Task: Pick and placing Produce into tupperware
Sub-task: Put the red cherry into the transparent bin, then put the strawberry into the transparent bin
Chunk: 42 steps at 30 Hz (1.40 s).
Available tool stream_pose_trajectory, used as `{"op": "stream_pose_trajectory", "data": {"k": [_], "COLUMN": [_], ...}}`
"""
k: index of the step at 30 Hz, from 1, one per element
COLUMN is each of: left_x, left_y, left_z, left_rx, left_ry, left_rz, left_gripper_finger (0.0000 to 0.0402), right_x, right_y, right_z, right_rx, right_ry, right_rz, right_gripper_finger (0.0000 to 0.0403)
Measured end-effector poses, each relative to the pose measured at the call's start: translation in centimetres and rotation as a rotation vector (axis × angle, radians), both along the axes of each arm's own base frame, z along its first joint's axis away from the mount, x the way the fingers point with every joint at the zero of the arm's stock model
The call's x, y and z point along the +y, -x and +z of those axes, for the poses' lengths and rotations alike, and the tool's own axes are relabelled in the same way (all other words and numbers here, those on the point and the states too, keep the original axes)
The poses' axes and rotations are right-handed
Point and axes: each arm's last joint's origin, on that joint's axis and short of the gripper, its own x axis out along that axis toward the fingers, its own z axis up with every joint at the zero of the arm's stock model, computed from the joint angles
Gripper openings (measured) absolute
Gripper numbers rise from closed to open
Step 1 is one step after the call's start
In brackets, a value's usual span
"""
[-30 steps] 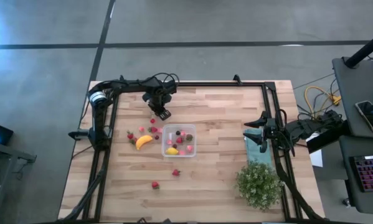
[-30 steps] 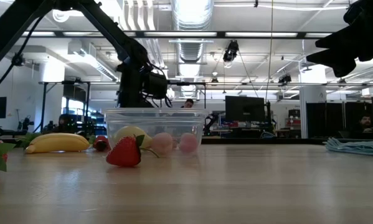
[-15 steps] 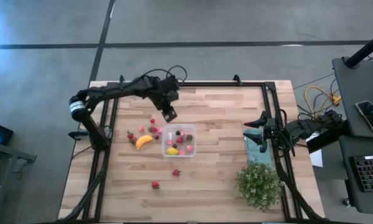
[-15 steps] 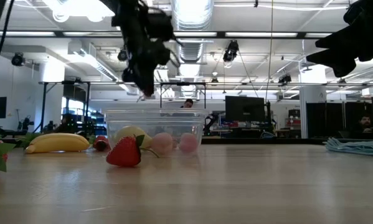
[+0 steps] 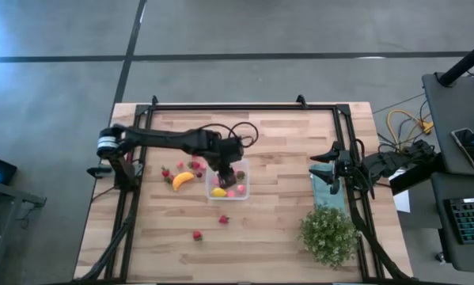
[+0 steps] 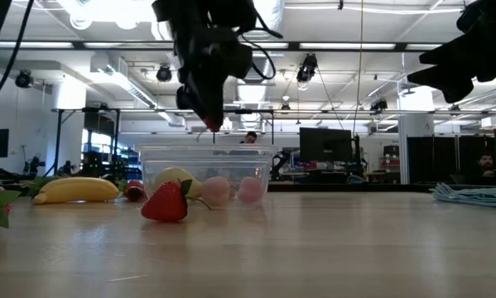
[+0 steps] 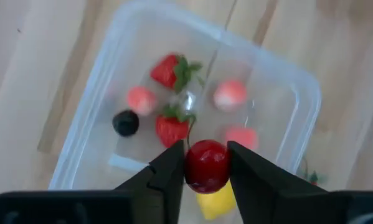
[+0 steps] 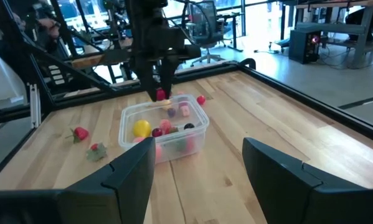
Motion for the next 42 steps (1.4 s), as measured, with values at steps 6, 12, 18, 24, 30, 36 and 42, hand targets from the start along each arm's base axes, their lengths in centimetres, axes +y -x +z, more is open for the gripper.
{"op": "stream_pose_trajectory", "data": {"k": [6,12,18,24,30,36,42], "left_x": [-0.9,-1.5,-1.5,-1.6,-3.4,-4.9,-6.7], "left_y": [0.0,0.8,1.2,2.4,3.9,3.6,3.4], "left_z": [0.2,0.8,0.8,-0.2,-1.0,-1.0,-0.9], "left_rx": [0.009,0.024,0.059,0.182,0.270,0.219,0.185], "left_ry": [0.044,0.032,0.032,0.001,0.041,0.026,0.035], "left_rz": [0.166,0.099,0.100,-0.014,-0.322,-0.366,-0.355], "left_gripper_finger": [0.0187,0.0246,0.0257,0.0257,0.0257,0.0257,0.0257], "right_x": [0.0,0.0,0.0,0.0,0.0,0.0,0.0], "right_y": [0.0,0.0,0.0,0.0,0.0,0.0,0.0], "right_z": [0.0,0.0,0.0,0.0,0.0,0.0,0.0], "right_rx": [-0.001,0.000,-0.001,0.000,-0.001,0.000,0.000], "right_ry": [0.000,0.000,0.000,0.000,0.000,0.000,0.000], "right_rz": [-0.001,-0.001,-0.001,0.000,0.000,0.000,0.000], "right_gripper_finger": [0.0233,0.0233,0.0233,0.0233,0.0233,0.0233,0.0233]}}
